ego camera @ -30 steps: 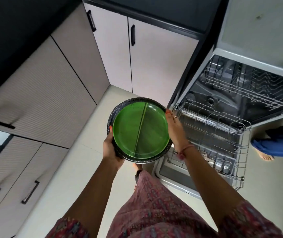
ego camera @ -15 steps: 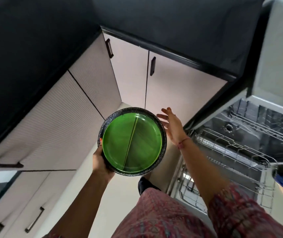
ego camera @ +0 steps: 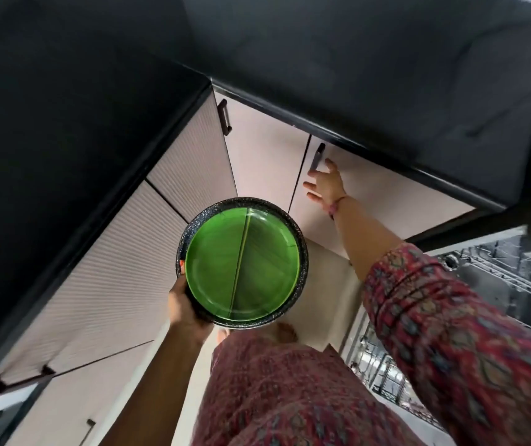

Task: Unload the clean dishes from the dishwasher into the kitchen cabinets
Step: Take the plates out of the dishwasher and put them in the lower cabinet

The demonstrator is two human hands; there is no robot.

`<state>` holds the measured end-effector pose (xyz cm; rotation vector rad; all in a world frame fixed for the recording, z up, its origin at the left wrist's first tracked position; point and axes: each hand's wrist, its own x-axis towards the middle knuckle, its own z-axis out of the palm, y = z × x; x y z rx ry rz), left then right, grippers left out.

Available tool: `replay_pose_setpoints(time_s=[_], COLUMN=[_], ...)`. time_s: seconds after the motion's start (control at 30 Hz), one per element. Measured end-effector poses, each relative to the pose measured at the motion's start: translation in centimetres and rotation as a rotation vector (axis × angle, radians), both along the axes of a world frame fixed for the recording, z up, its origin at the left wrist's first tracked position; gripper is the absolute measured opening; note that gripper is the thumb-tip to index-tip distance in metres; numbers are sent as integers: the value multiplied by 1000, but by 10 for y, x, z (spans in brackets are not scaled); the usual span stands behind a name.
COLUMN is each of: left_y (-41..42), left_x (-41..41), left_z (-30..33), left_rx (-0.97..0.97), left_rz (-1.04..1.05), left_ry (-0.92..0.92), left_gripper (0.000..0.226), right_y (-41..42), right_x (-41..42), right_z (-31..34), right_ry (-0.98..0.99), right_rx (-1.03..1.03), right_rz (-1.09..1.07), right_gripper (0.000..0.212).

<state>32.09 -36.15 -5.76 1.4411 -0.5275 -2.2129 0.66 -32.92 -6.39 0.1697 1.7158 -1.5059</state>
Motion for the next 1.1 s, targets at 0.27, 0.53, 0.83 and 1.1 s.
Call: replay_pose_setpoints(time_s=[0.27, 0.53, 0.83, 1.1], left_y=[-91, -160, -166, -134], left_x=[-12, -26, -36, -22], left_z=[-6, -8, -17, -20], left_rx=[13, -9, 15, -7], left_rz=[-198, -389, -504, -581], left_ry=[-64, -44, 12, 42], left_gripper=[41, 46, 49, 49], right_y=[-42, -41, 16, 68], right_x=[-16, 17, 104, 154], right_z=[-10, -35, -50, -56], right_ry=[52, 287, 411, 555], right_rx=[114, 229, 323, 386], right_rz=[-49, -173, -137, -103], right_gripper=[29, 26, 32, 52])
